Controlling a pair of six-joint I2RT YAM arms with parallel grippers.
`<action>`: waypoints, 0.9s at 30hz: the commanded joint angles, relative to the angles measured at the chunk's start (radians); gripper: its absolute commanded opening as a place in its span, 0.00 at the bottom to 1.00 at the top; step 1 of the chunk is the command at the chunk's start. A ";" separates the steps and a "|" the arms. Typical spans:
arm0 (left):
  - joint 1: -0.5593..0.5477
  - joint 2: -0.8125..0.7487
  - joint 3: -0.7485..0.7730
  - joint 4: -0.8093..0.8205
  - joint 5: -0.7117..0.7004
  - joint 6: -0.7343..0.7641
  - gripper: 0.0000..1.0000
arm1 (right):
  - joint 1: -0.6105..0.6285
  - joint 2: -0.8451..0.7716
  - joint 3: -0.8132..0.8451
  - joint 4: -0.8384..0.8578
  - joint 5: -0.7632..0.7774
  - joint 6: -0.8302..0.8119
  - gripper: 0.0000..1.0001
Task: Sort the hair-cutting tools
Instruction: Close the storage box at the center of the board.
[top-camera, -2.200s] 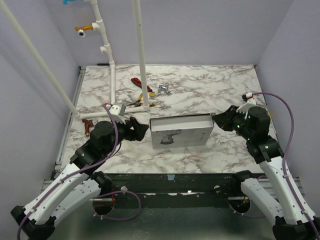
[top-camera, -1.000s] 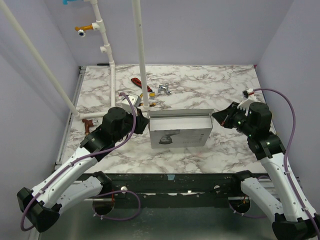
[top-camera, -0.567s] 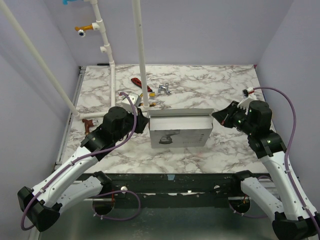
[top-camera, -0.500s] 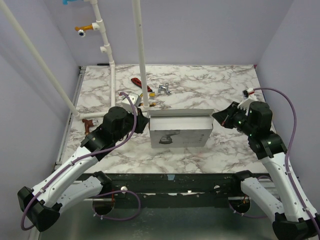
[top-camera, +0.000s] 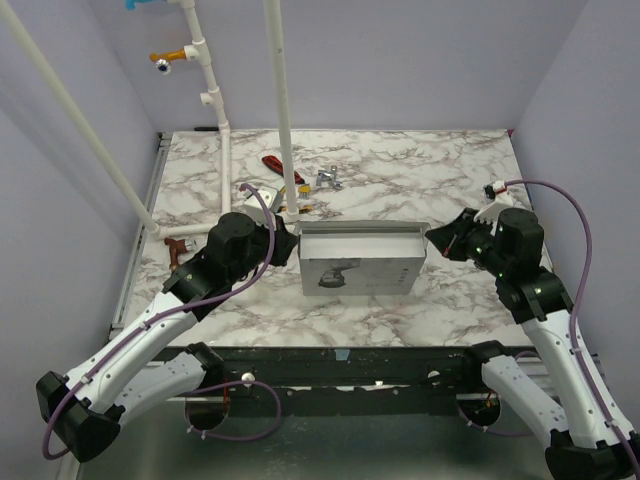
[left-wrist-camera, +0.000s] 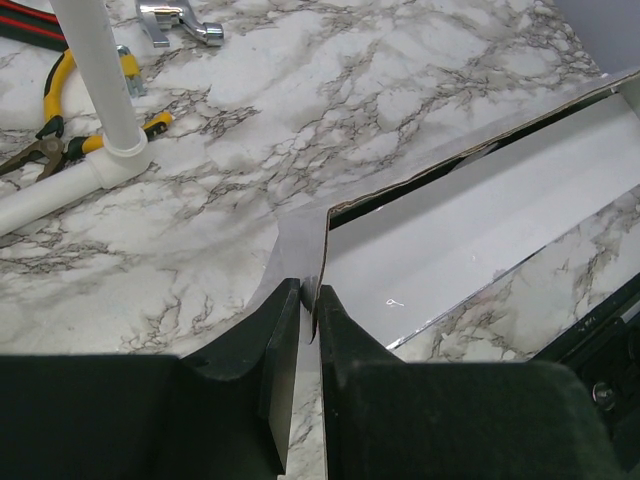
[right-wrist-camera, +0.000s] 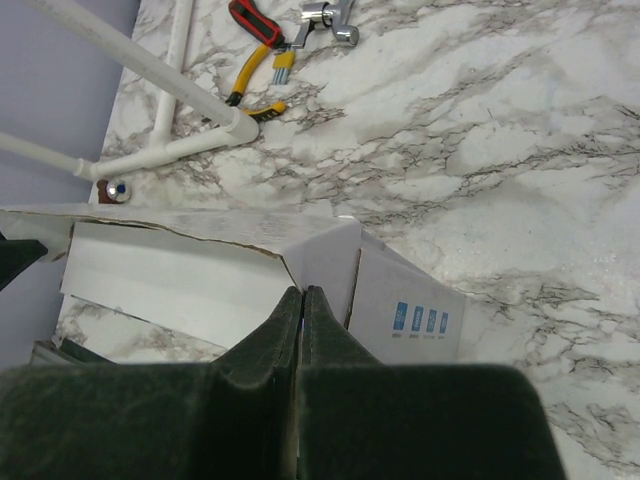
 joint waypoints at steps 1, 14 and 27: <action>0.008 0.003 0.028 0.007 -0.015 -0.001 0.15 | 0.002 -0.007 -0.058 -0.004 -0.010 -0.001 0.01; 0.008 0.028 0.089 -0.006 0.015 -0.006 0.08 | 0.002 -0.030 -0.066 0.000 -0.024 0.026 0.01; 0.008 0.026 0.072 -0.055 -0.032 0.020 0.38 | 0.002 -0.029 -0.022 0.008 -0.040 0.056 0.01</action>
